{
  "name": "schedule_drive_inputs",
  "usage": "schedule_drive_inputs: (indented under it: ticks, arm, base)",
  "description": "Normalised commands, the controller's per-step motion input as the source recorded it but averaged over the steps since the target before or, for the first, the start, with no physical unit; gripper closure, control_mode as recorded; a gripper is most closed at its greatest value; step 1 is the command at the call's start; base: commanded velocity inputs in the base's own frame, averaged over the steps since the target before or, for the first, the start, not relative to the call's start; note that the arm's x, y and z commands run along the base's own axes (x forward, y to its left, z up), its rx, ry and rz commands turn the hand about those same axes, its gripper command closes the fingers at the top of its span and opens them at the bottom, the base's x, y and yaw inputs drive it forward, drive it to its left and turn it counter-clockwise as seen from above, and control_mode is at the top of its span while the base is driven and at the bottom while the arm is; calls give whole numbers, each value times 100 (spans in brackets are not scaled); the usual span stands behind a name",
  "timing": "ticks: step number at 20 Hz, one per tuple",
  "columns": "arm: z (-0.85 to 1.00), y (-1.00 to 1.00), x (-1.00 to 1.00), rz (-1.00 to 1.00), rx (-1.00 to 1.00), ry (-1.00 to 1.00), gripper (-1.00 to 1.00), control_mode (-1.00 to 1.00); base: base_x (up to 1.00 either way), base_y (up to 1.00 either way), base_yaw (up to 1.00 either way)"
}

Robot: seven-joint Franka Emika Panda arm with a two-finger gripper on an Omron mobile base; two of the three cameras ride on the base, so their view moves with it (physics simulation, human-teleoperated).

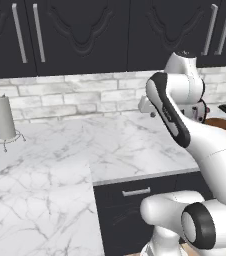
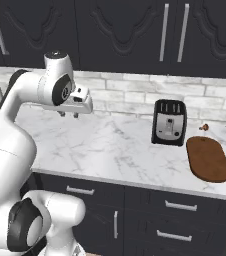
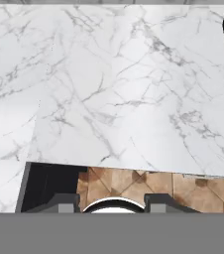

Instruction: Open the drawer on the right and place the cutting tools on the cutting board.

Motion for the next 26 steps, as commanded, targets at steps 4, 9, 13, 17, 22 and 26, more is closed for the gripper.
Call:
schedule_drive_inputs:
  ticks: [4,9,13,17,22,26]
  arm:
    - [0,-10,-17,0,1,-7,-100,-100]
    - [0,-53,-47,-1,12,-14,-100,-100]
    - [0,-74,-34,-4,23,-3,-100,-100]
    - [0,-77,-34,-1,28,-2,-100,-100]
    - [0,-85,-37,-3,30,0,-100,-100]
    - [-8,-73,-29,-7,30,0,-100,-100]
  base:
    - [0,0,0]
    - [0,0,0]
    - [0,0,0]
    - [0,0,0]
    - [0,0,0]
    - [0,0,0]
